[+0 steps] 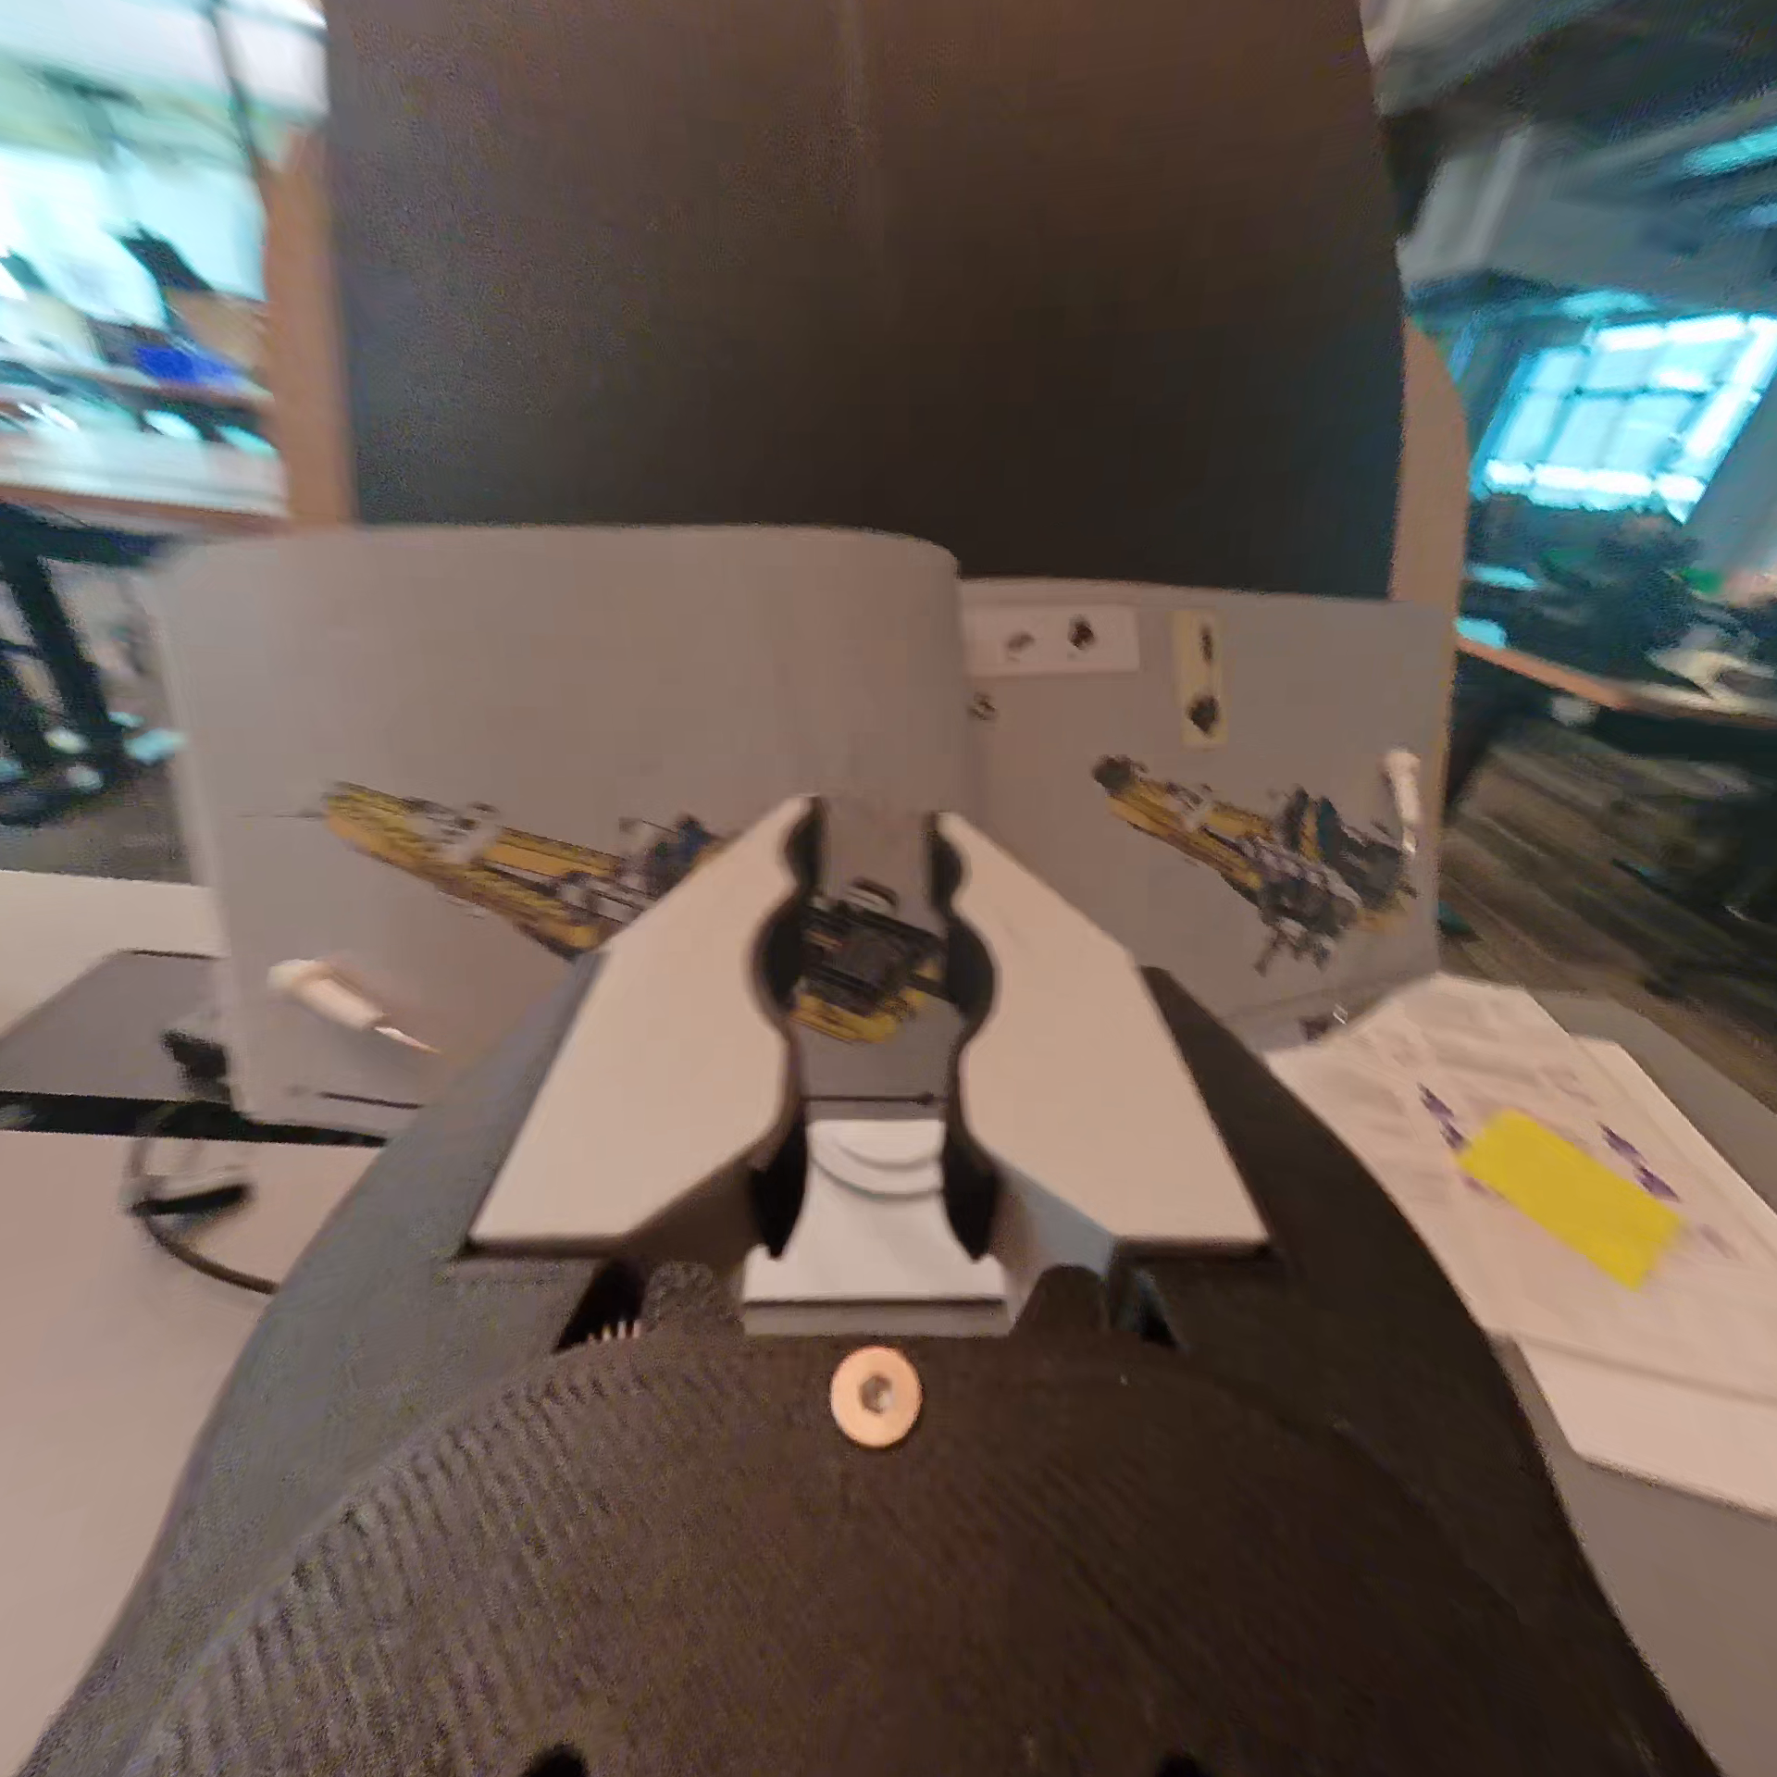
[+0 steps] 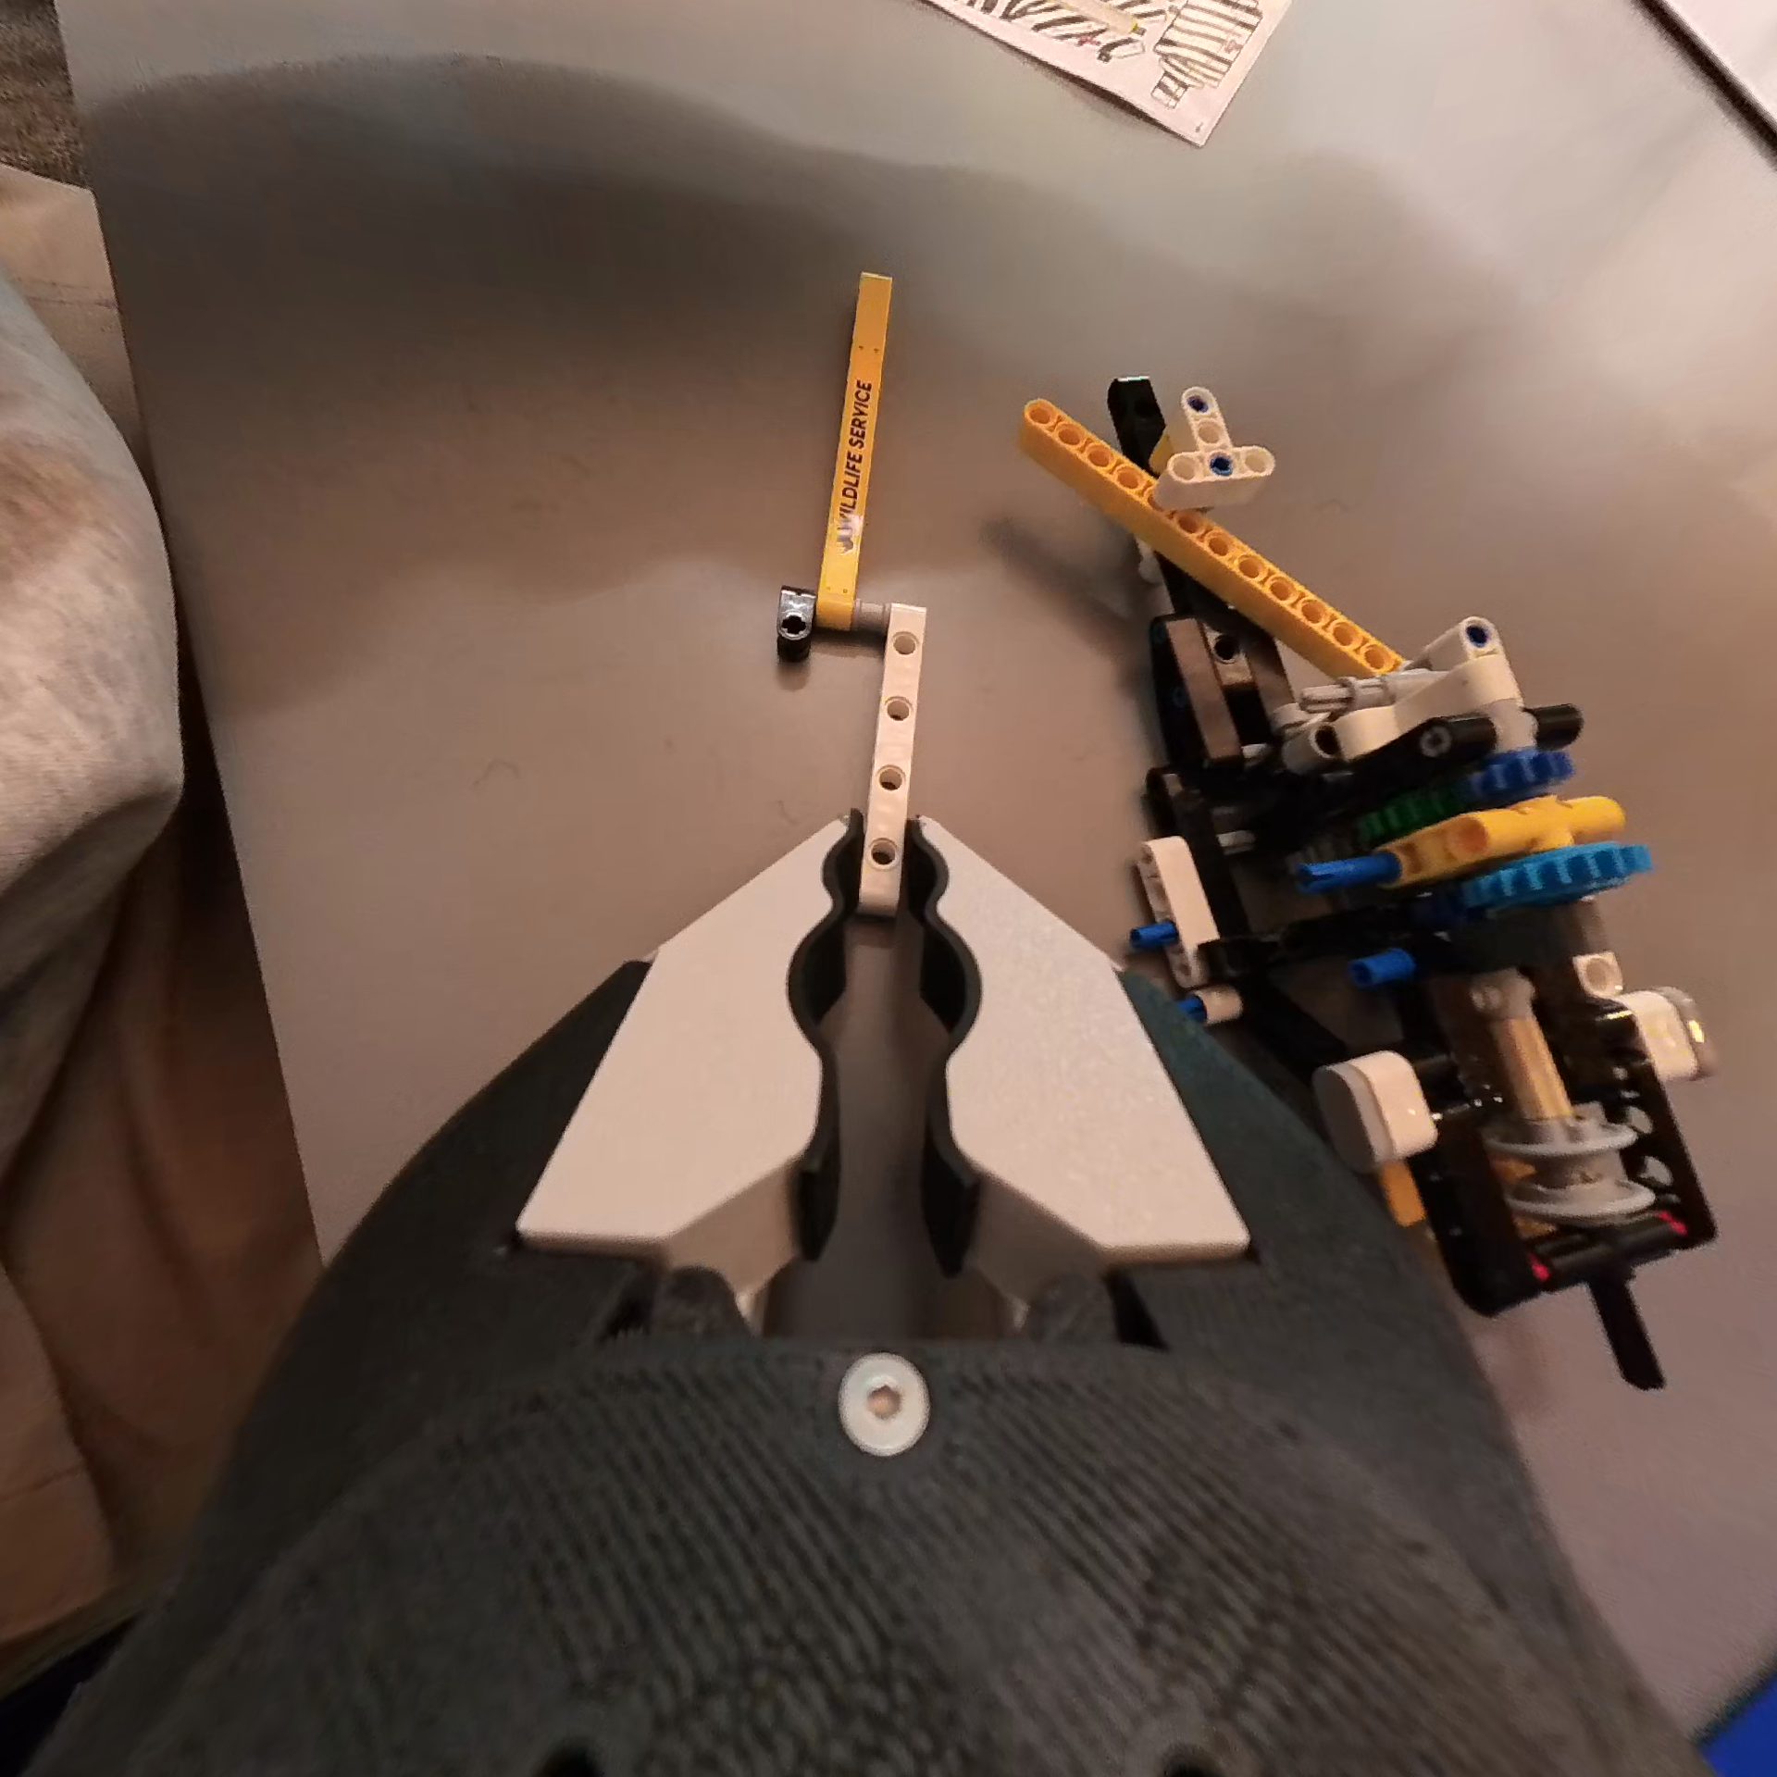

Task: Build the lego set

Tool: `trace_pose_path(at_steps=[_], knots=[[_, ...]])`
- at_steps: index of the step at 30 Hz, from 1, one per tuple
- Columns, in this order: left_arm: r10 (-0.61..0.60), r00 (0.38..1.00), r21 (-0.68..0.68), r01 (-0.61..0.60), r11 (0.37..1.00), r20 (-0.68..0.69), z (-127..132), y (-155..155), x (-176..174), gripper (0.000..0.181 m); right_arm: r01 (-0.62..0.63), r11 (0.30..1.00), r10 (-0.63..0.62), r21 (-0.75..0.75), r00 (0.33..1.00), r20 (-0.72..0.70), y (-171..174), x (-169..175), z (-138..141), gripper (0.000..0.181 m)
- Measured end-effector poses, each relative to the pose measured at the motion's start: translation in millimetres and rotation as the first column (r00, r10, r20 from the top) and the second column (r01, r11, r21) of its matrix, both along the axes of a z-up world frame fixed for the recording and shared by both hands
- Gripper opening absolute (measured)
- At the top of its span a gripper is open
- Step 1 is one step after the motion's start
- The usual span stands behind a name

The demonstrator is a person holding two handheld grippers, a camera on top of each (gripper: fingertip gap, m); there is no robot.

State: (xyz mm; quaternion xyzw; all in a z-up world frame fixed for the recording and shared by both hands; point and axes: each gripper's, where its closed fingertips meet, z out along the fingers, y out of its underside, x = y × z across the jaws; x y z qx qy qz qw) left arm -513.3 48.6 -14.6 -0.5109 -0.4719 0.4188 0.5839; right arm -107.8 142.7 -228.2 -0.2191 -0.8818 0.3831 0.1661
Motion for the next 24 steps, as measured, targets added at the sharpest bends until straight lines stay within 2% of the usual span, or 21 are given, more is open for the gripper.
trace_pose_path(at_steps=[1,3,6,8,10,11,17,24], knots=[[0.034,0.999,0.003,-0.034,0.999,-0.042,6.5,-10.0,2.1,0.043,0.000,1.000,0.000,0.001,1.000,-0.001,0.0,0.0,0.0,0.007],[0.080,0.996,0.018,-0.079,0.997,-0.050,8.8,-27.8,-0.5,0.075,0.000,1.000,0.000,0.000,1.000,0.001,0.0,0.1,0.0,0.007],[0.073,0.993,0.034,-0.077,0.996,0.094,-12.4,-38.5,-20.4,0.091,0.000,1.000,0.000,-0.002,1.000,0.004,-0.1,0.1,-0.1,0.007],[0.059,0.993,0.043,-0.063,0.997,0.103,-13.1,-39.7,-26.8,0.083,0.000,1.000,0.000,-0.002,1.000,0.003,-0.1,0.1,-0.1,0.007],[0.014,0.994,0.038,-0.018,0.999,0.106,-12.0,-32.7,-27.5,0.026,0.000,1.000,0.000,-0.001,1.000,0.001,-0.1,0.1,0.0,0.007],[-0.016,0.993,0.052,0.010,0.999,0.117,-13.7,-27.6,-27.9,0.004,0.000,1.000,0.000,-0.001,1.000,0.002,-0.1,0.1,-0.1,0.007],[0.004,0.990,0.041,-0.010,0.999,0.140,-16.6,-24.8,-32.2,0.000,0.000,1.000,0.000,0.000,1.000,0.000,-0.1,0.2,0.1,0.007],[-0.092,0.985,0.062,0.084,0.995,0.147,-14.1,-15.2,-27.5,0.000,0.000,1.000,0.000,-0.003,1.000,0.005,-0.1,0.1,0.1,0.007]])
